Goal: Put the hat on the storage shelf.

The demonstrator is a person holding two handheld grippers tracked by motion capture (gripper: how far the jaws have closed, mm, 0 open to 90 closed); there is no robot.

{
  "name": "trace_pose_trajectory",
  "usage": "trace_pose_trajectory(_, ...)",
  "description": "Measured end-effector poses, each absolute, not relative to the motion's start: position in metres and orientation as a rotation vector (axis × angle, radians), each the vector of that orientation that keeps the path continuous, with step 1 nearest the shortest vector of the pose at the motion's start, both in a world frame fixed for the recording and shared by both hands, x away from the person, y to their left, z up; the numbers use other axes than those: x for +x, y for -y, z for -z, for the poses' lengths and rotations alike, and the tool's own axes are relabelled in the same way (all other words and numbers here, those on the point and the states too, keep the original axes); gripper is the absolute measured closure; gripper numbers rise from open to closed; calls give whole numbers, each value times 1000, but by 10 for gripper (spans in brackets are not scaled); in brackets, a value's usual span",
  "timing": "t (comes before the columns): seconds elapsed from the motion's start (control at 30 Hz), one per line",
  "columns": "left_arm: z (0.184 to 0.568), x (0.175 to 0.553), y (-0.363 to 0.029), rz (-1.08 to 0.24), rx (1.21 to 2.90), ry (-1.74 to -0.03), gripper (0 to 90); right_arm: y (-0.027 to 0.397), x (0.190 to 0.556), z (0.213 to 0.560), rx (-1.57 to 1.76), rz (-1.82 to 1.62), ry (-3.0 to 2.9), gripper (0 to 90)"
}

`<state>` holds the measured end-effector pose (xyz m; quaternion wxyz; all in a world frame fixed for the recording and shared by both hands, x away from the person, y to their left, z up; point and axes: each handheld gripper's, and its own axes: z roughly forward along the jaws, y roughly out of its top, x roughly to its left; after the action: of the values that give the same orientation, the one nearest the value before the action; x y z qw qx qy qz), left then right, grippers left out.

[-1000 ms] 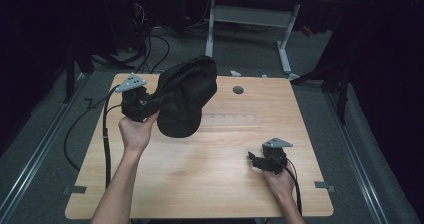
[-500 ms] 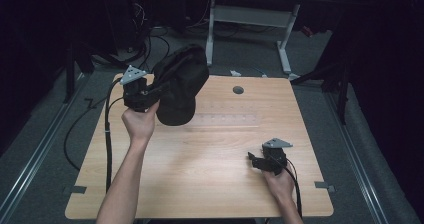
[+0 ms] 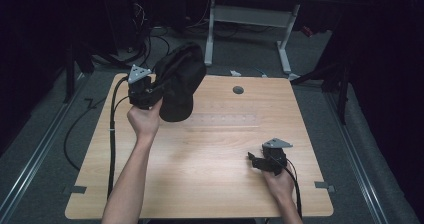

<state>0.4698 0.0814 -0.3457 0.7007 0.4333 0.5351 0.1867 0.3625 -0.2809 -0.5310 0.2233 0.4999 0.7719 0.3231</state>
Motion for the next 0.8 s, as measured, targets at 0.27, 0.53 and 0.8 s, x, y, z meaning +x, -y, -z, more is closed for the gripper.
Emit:
trace_pose_trajectory(0.27,350,476,-76,-431,957,-1206,854,281,363,531,1378,-893,-2132,328)
trace_pose_trajectory(0.53,355,480,-73,-446,957,-1224,854,281,363,531,1378,-891,-2131,328)
trace_pose_trajectory(0.8,359,483,-66,-452,960,-1234,853,281,363,531,1378,-891,-2131,328)
